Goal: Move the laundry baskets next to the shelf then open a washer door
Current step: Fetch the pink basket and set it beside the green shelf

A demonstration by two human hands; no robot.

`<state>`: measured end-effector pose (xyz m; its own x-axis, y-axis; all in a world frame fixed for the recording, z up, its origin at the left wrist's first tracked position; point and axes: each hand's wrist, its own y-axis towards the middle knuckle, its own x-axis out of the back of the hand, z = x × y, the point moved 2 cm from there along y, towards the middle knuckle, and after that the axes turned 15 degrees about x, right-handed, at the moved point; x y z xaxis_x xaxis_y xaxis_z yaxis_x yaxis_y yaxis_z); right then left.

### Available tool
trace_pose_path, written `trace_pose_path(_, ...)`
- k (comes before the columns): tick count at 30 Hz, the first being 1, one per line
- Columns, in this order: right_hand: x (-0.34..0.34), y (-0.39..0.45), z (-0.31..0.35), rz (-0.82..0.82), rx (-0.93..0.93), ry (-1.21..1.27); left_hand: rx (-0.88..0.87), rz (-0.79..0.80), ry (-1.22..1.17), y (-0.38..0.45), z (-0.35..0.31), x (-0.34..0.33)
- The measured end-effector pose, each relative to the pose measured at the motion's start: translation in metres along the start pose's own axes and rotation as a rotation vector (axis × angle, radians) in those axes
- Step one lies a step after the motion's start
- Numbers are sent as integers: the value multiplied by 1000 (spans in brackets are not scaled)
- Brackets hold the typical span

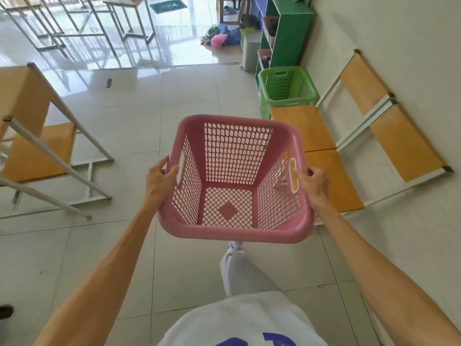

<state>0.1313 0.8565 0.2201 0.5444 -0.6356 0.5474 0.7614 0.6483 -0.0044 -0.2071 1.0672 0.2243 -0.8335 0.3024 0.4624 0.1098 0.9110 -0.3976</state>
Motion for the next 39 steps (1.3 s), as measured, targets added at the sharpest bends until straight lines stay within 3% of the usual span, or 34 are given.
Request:
trace_pose_path(5, -52, 100, 26, 5, 21, 10, 67, -18, -46, 98, -45, 0)
trace_pose_path(13, -125, 300, 75, 148, 50, -18, 218, -19, -218, 264, -121, -12)
trace_pose_path(18, -157, 411, 99, 140, 80, -19, 208, -23, -300, 356, -177, -28)
trace_pose_path(23, -187, 520, 121, 92, 83, -54, 200, 14, -337, 475, -234, -57)
trace_pose_path(28, -217, 624, 134, 24, -4, -35, 175, 150, -312, 600, -308, -87)
trace_pose_path(39, -212, 780, 141, -325, -215, 30, 55, 386, -66, 810, -513, -195)
